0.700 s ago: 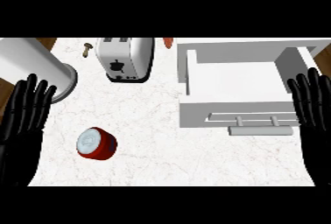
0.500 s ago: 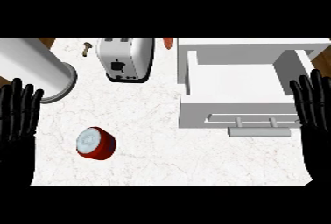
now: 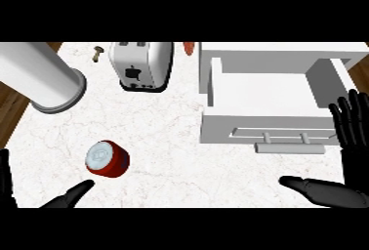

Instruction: Pick up the can, place it into the drawer and close the drawer

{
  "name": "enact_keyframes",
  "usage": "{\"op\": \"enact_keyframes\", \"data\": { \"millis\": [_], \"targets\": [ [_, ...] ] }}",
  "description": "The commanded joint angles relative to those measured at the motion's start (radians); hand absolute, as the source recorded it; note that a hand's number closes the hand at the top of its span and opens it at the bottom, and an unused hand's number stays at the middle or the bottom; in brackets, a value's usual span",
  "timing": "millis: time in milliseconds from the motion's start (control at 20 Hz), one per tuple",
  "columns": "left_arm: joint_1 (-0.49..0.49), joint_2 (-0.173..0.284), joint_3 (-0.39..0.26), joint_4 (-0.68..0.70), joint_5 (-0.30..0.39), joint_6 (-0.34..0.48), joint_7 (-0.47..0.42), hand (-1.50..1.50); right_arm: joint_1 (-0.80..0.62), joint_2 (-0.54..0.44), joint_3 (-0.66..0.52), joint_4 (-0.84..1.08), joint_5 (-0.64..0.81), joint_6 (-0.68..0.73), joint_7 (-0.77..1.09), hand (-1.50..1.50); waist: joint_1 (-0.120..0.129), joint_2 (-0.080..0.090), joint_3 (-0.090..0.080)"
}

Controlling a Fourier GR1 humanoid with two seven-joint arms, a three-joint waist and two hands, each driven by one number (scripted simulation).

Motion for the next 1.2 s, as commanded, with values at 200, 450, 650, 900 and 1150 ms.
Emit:
{"op": "enact_keyframes", "data": {
  "millis": [200, 450, 650, 900, 1150],
  "targets": [
    [0.053, -0.007, -0.212, -0.086, -0.245, 0.194, 0.170, -1.50, 0.021, 0.017, -0.014, 0.032, 0.004, 0.003, 0.001, -1.50, -0.012, 0.001, -0.002],
    [0.002, -0.008, -0.226, -0.044, -0.287, 0.214, 0.218, -1.50, 0.062, -0.004, -0.053, -0.075, -0.046, 0.035, 0.050, -1.50, -0.016, 0.000, -0.002],
    [0.008, -0.007, -0.249, 0.105, -0.202, 0.304, 0.100, -1.50, 0.096, -0.015, -0.088, -0.014, -0.067, 0.085, -0.031, -1.50, -0.016, 0.000, -0.003],
    [-0.094, -0.008, -0.170, 0.165, -0.161, 0.272, 0.162, -1.50, 0.042, 0.001, -0.090, -0.025, -0.054, 0.058, 0.004, -1.50, -0.015, 0.001, -0.003],
    [-0.017, -0.008, -0.326, 0.357, -0.071, 0.472, -0.053, -1.50, 0.057, 0.027, -0.065, -0.060, -0.013, 0.034, 0.013, -1.50, -0.013, 0.000, -0.003]
  ]
}}
